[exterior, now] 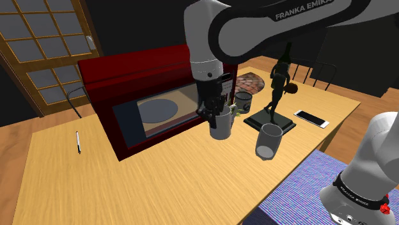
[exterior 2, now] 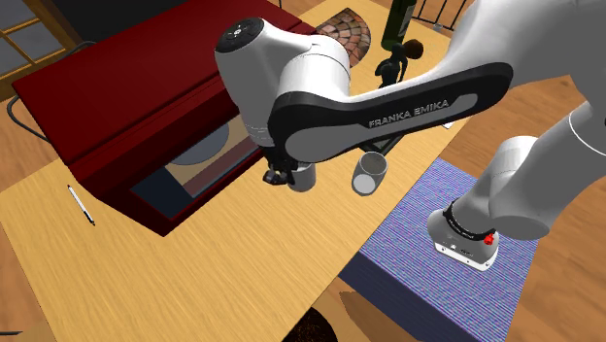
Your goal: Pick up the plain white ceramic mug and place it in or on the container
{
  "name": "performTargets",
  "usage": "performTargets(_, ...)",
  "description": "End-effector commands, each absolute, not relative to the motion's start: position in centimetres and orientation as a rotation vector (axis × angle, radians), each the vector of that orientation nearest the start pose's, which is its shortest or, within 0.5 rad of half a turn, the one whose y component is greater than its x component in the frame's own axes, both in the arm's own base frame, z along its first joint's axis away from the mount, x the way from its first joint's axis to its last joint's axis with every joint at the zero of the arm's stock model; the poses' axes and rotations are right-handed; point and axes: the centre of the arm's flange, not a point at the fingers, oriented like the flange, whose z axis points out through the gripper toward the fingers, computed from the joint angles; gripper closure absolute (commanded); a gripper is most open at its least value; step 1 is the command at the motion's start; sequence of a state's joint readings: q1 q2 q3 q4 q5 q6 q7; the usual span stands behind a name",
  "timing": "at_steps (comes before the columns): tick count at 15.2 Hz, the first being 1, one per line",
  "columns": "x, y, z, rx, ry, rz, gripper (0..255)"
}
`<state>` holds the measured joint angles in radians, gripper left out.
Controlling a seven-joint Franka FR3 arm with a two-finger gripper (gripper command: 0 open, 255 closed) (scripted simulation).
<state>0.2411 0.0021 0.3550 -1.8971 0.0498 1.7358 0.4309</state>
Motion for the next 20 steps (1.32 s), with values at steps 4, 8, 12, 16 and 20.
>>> performTargets(4, 44.6, 30.7, 51.1, -3.159, -0.242, 0.265, 255)
performTargets(8, 45.6, 28.3, 52.0, -3.159, -0.242, 0.265, 255)
performTargets(12, 47.6, 23.4, 52.3, -3.159, -0.242, 0.265, 255)
performTargets(16, 49.6, 18.5, 52.6, -3.159, -0.242, 0.265, 255)
performTargets(20, 51.7, 13.6, 52.9, -3.159, -0.242, 0.265, 255)
